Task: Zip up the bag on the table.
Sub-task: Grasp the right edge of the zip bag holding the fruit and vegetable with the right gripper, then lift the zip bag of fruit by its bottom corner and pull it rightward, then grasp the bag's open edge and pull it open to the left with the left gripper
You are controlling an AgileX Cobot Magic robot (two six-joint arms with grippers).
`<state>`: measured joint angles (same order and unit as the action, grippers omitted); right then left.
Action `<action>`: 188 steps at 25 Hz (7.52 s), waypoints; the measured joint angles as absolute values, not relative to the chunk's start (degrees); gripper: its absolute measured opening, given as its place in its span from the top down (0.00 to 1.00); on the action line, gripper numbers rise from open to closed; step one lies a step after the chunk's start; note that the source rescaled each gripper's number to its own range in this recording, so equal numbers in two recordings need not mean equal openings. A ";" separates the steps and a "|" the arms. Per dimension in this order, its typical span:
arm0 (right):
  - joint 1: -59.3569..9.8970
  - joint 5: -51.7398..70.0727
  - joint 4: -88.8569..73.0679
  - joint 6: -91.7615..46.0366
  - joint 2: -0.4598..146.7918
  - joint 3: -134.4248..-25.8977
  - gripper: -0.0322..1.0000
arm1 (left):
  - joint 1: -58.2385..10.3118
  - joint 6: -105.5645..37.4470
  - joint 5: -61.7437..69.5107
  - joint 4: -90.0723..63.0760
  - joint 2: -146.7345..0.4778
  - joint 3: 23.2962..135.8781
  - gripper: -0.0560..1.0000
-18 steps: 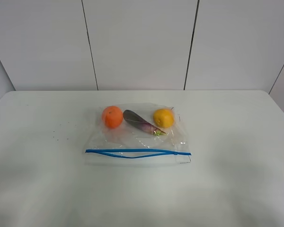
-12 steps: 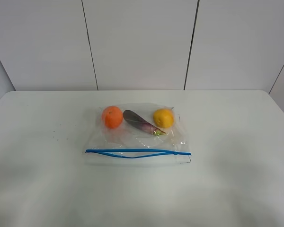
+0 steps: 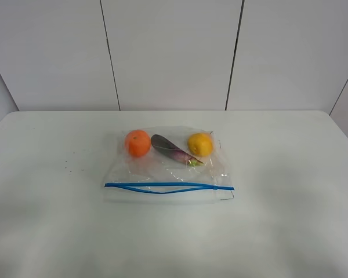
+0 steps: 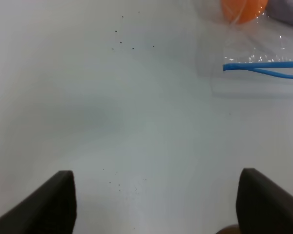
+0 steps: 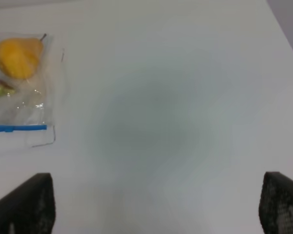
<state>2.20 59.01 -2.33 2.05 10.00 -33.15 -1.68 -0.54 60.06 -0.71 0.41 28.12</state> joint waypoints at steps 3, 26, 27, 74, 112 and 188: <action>2.20 58.90 -3.54 2.05 20.33 -38.80 0.06 | -1.68 -0.54 60.06 -0.71 0.41 28.12 0.09; 2.20 50.95 -38.09 -28.61 96.24 -59.37 0.06 | -1.68 -0.54 60.06 -0.71 0.41 28.12 0.09; 2.20 50.27 -40.32 -30.60 98.30 -59.37 0.06 | -1.68 -0.54 60.06 -0.71 0.41 28.12 0.09; 2.20 58.59 -77.98 -71.07 125.62 -59.56 0.06 | -1.68 -0.54 60.06 -0.71 0.41 28.12 0.09; 2.36 68.85 -83.00 -62.94 126.50 -59.56 0.96 | -1.68 -0.54 60.06 -0.71 0.41 28.12 0.09; 2.36 68.82 -84.71 -54.88 120.87 -59.56 0.96 | -1.68 -66.35 11.74 -0.66 -58.61 52.25 0.09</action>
